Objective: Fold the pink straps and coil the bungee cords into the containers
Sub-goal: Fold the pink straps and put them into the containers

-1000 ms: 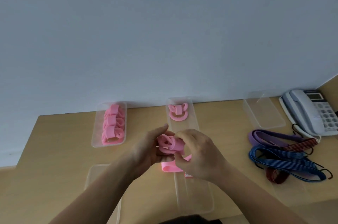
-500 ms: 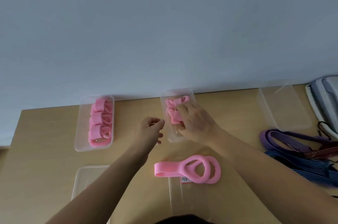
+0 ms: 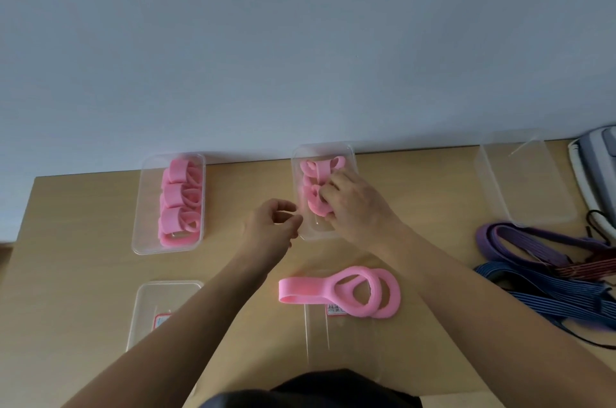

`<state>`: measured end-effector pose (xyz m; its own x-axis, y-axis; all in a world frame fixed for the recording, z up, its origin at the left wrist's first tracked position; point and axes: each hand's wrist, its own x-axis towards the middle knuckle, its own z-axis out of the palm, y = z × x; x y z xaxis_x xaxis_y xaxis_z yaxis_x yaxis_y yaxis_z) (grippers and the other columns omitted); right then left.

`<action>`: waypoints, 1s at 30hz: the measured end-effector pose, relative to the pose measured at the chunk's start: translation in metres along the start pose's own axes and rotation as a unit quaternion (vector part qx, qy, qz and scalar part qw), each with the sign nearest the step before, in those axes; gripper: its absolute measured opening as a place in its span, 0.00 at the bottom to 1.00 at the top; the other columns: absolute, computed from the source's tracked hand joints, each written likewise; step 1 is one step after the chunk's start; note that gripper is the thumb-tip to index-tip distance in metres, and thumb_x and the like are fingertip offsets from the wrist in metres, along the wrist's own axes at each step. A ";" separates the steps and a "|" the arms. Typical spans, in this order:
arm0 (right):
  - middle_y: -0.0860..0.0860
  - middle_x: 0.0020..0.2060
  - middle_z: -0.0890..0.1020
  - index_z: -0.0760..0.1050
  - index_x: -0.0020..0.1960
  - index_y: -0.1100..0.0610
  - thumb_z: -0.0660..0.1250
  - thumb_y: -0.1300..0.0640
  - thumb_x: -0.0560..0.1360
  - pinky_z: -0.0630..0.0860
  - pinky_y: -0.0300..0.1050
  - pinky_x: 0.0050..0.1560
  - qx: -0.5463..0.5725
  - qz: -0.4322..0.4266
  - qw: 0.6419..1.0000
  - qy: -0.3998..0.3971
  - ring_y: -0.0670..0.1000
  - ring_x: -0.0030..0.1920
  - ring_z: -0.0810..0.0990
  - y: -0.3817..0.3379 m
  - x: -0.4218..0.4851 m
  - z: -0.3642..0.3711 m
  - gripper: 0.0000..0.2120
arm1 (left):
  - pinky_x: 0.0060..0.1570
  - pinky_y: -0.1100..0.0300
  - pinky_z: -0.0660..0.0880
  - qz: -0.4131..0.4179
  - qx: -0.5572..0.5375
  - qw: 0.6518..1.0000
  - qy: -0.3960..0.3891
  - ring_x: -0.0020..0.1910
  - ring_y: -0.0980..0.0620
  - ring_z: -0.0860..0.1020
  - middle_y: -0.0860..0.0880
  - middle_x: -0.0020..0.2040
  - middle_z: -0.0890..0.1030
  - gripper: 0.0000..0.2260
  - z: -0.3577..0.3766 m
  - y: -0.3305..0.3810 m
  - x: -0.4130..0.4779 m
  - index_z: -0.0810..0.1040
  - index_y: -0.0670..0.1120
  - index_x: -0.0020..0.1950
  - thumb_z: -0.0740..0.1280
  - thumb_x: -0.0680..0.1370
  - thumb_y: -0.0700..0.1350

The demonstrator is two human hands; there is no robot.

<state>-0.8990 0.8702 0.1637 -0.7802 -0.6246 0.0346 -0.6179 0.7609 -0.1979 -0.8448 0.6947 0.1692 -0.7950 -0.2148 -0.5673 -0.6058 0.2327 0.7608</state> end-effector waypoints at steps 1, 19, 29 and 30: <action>0.58 0.54 0.82 0.81 0.56 0.62 0.67 0.56 0.76 0.70 0.51 0.68 -0.001 0.008 1.000 -0.011 0.59 0.59 0.76 -0.002 -0.002 0.000 0.13 | 0.47 0.46 0.82 0.008 0.013 1.000 0.006 0.44 0.46 0.83 0.46 0.47 0.85 0.06 -0.002 0.000 -0.002 0.81 0.46 0.57 0.71 0.80 0.40; 0.56 0.58 0.76 0.78 0.55 0.58 0.63 0.55 0.75 0.70 0.49 0.57 0.062 0.359 0.931 -0.019 0.57 0.59 0.71 -0.068 -0.135 0.024 0.11 | 0.56 0.55 0.74 0.212 0.261 0.942 0.015 0.56 0.52 0.78 0.55 0.55 0.83 0.09 -0.018 -0.048 -0.063 0.83 0.49 0.59 0.71 0.79 0.45; 0.47 0.44 0.75 0.75 0.51 0.54 0.67 0.59 0.77 0.73 0.45 0.38 0.163 0.215 0.944 0.190 0.48 0.40 0.74 -0.109 -0.135 -0.051 0.04 | 0.60 0.57 0.71 0.277 0.296 0.907 -0.116 0.67 0.48 0.76 0.52 0.67 0.80 0.22 -0.025 -0.029 -0.107 0.76 0.52 0.73 0.72 0.78 0.46; 0.45 0.43 0.75 0.75 0.52 0.54 0.67 0.59 0.78 0.71 0.43 0.38 0.164 0.198 0.944 0.205 0.47 0.39 0.73 -0.114 -0.134 -0.061 0.04 | 0.54 0.58 0.72 0.290 0.278 0.909 -0.111 0.61 0.48 0.79 0.53 0.62 0.83 0.18 -0.026 -0.026 -0.112 0.79 0.52 0.69 0.72 0.78 0.45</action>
<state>-0.7298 0.8775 0.2417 -0.9574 -0.1314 0.2573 -0.2595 0.7825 -0.5660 -0.7387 0.6878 0.2211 -0.9350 0.2799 -0.2176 0.0449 0.7022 0.7106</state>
